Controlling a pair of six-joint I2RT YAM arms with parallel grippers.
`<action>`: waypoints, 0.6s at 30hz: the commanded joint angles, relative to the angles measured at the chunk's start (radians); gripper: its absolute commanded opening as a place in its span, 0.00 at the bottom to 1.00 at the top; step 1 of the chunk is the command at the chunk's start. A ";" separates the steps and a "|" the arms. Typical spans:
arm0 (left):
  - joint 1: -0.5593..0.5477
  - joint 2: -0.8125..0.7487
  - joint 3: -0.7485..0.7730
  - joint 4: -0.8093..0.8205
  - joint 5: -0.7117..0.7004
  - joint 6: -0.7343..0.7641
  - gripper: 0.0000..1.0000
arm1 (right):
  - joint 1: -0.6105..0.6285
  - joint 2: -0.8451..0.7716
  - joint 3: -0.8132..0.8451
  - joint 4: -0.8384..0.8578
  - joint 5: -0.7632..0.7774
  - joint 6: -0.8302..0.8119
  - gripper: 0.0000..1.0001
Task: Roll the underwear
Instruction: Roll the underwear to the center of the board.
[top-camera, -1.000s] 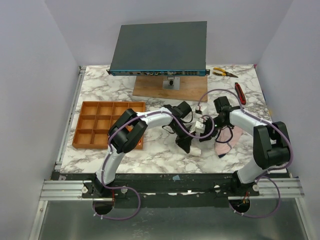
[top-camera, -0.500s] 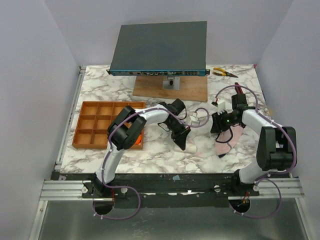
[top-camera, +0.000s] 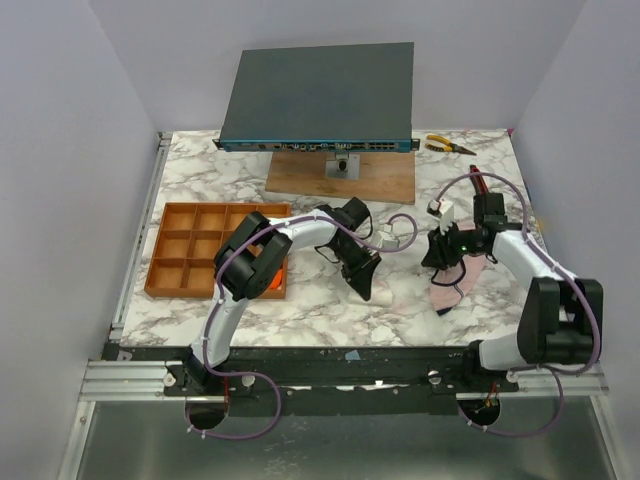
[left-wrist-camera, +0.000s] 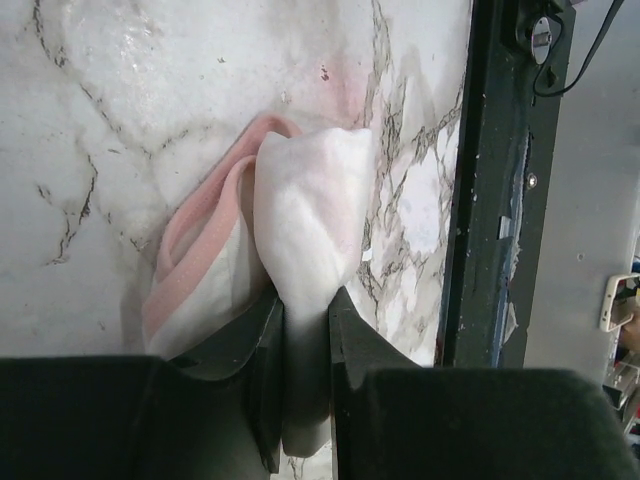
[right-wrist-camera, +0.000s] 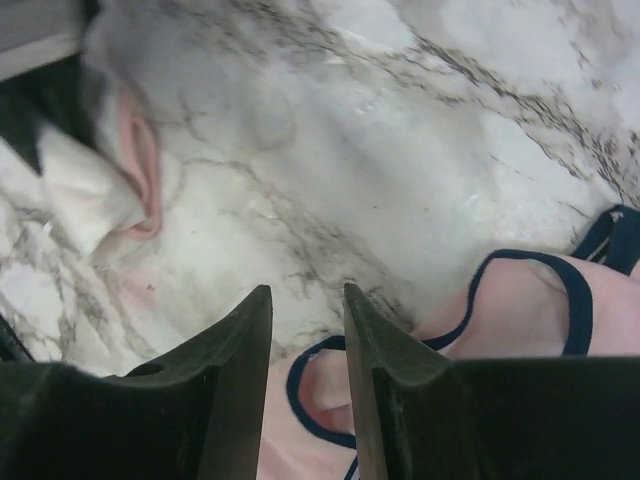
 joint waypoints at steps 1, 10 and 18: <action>-0.015 0.099 -0.049 -0.053 -0.163 0.003 0.00 | 0.001 -0.174 -0.085 -0.042 -0.169 -0.177 0.40; -0.002 0.153 -0.005 -0.115 -0.066 0.000 0.00 | 0.129 -0.332 -0.196 -0.051 -0.135 -0.322 0.52; 0.034 0.204 0.041 -0.126 -0.030 -0.053 0.00 | 0.334 -0.295 -0.218 0.026 -0.016 -0.302 0.53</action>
